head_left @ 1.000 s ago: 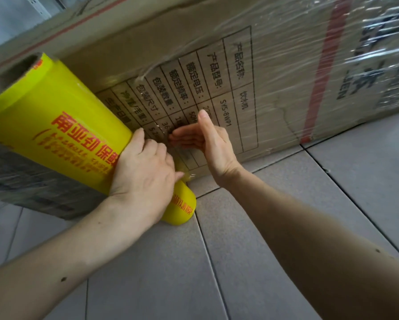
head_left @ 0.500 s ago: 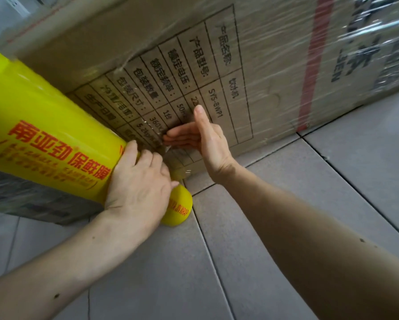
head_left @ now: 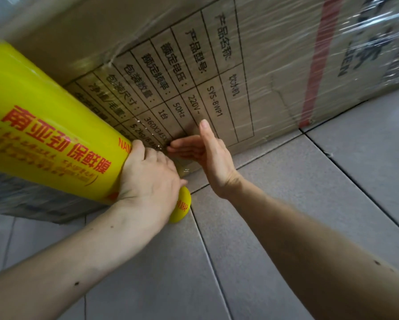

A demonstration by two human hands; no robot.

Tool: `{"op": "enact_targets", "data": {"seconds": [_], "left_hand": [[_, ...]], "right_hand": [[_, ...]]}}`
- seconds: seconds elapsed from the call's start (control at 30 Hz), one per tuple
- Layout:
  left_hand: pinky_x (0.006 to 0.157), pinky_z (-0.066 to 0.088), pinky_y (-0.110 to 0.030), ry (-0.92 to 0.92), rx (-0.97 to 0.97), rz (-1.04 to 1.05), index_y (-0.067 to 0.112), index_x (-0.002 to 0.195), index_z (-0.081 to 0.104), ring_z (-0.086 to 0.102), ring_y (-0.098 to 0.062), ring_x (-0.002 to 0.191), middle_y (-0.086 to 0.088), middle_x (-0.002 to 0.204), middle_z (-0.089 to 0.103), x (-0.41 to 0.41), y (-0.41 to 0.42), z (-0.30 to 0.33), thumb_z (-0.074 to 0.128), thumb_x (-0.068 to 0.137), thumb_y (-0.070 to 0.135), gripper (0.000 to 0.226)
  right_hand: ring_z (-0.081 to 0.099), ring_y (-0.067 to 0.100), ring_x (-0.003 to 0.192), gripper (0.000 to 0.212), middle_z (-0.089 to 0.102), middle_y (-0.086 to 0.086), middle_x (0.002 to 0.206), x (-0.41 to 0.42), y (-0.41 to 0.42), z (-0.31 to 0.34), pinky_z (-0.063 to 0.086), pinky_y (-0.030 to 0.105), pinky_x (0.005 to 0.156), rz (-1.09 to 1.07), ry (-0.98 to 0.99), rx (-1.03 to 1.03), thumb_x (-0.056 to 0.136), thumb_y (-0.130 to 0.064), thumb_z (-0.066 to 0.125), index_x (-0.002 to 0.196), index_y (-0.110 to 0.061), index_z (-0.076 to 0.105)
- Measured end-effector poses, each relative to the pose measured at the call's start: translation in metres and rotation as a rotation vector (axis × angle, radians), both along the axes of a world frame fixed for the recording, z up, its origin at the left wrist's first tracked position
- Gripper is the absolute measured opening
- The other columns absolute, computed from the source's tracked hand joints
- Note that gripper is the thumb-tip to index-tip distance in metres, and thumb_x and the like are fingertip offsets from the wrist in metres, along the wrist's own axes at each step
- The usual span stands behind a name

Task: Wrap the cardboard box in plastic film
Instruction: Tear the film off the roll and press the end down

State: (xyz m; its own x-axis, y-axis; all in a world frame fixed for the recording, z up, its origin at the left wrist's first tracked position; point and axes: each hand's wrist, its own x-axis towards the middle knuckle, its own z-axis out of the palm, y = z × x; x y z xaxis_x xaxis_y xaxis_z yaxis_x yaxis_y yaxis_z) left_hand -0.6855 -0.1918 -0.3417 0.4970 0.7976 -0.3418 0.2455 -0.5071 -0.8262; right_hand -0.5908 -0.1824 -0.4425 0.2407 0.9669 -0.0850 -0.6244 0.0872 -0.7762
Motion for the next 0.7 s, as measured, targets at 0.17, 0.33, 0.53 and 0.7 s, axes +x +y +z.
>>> {"op": "enact_targets", "data": {"seconds": [0.17, 0.33, 0.53, 0.7], "left_hand": [[0.114, 0.018, -0.044, 0.058, -0.082, 0.003, 0.008, 0.143, 0.041, 0.036, -0.031, 0.132, -0.012, 0.14, 0.044, -0.002, -0.002, -0.007, 0.017, 0.106, 0.042, 0.056], [0.111, 0.021, -0.042, 0.03, -0.076, -0.016, 0.006, 0.142, 0.038, 0.039, -0.03, 0.13, -0.011, 0.14, 0.048, -0.007, -0.003, -0.004, 0.016, 0.106, 0.044, 0.056], [0.112, 0.021, -0.042, 0.05, -0.127, -0.024, 0.001, 0.144, 0.026, 0.043, -0.031, 0.129, -0.014, 0.141, 0.049, -0.004, -0.002, -0.016, 0.021, 0.106, 0.043, 0.057], [0.113, 0.021, -0.043, 0.064, -0.144, -0.084, -0.001, 0.147, 0.021, 0.041, -0.032, 0.132, -0.016, 0.145, 0.044, -0.016, 0.0, -0.014, 0.02, 0.106, 0.044, 0.06]], "right_hand": [[0.071, 0.032, 0.096, 0.07, 0.073, 0.023, 0.095, -0.002, 0.008, 0.005, 0.053, 0.042, 0.097, 0.014, -0.054, -0.001, 0.104, -0.048, 0.028, 0.092, 0.005, 0.072], [0.071, 0.033, 0.096, 0.071, 0.073, 0.025, 0.095, 0.001, 0.004, -0.002, 0.053, 0.042, 0.097, 0.058, -0.012, 0.009, 0.104, -0.049, 0.027, 0.09, 0.004, 0.072], [0.071, 0.032, 0.096, 0.074, 0.072, 0.027, 0.097, 0.0, 0.002, -0.009, 0.054, 0.039, 0.096, 0.055, -0.056, -0.049, 0.103, -0.05, 0.026, 0.095, 0.009, 0.07], [0.071, 0.031, 0.097, 0.076, 0.071, 0.028, 0.1, 0.001, -0.001, -0.009, 0.054, 0.035, 0.095, 0.057, -0.064, -0.051, 0.104, -0.048, 0.025, 0.101, 0.014, 0.068]]}}
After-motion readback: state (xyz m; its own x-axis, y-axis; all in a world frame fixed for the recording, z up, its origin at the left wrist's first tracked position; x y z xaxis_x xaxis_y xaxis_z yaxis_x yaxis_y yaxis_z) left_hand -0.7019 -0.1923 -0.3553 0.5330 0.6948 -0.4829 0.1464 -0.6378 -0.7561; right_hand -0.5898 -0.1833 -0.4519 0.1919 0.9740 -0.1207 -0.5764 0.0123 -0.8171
